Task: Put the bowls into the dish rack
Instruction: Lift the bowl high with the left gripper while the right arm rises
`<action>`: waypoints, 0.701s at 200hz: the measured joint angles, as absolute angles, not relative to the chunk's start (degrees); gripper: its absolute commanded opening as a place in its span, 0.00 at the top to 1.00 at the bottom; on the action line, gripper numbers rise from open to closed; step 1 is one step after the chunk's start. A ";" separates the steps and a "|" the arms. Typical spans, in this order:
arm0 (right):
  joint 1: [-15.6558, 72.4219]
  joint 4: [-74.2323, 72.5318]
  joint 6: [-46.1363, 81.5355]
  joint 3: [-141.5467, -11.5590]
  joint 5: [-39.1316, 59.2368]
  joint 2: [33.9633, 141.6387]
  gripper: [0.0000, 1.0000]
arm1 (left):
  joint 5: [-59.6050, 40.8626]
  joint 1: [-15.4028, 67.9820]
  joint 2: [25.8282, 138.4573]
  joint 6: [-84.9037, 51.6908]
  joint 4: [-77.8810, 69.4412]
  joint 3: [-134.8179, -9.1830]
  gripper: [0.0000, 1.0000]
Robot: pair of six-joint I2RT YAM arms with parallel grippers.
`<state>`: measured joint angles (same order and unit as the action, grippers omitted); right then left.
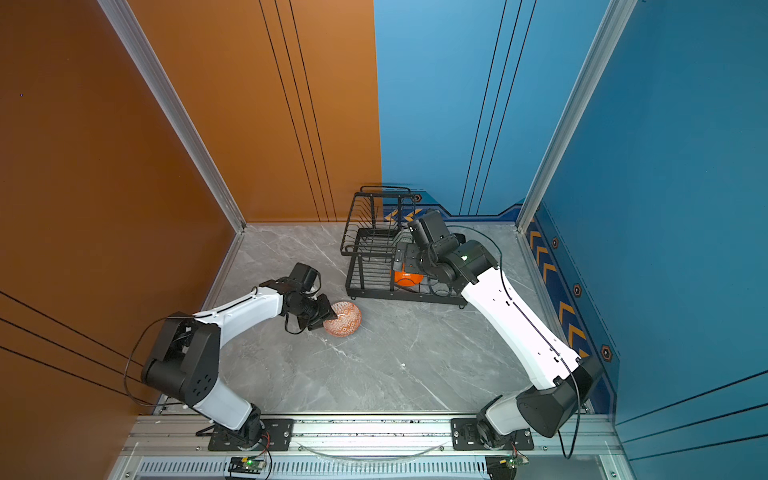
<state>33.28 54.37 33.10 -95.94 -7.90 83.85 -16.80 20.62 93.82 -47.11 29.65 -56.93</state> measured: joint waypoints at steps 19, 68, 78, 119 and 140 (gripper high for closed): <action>31.66 54.37 33.06 -95.94 -6.20 84.97 0.00 | -16.38 20.86 94.56 -46.78 30.11 -57.08 0.77; 28.36 54.37 32.88 -96.01 -3.60 87.00 0.00 | -15.09 21.08 94.54 -46.48 31.11 -56.97 0.88; 27.90 54.37 32.88 -96.36 -3.09 87.13 0.00 | -14.90 21.08 94.41 -46.78 31.14 -56.66 0.94; 26.17 54.39 32.88 -101.36 -1.17 88.95 0.00 | -12.95 20.62 93.41 -46.76 31.57 -56.14 1.00; 25.36 54.19 32.97 -105.21 0.32 90.74 0.00 | -11.92 19.22 90.98 -47.24 31.48 -55.48 1.00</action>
<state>25.36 54.19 32.97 -105.21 0.32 90.74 -11.92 19.22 90.98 -47.24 31.48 -55.48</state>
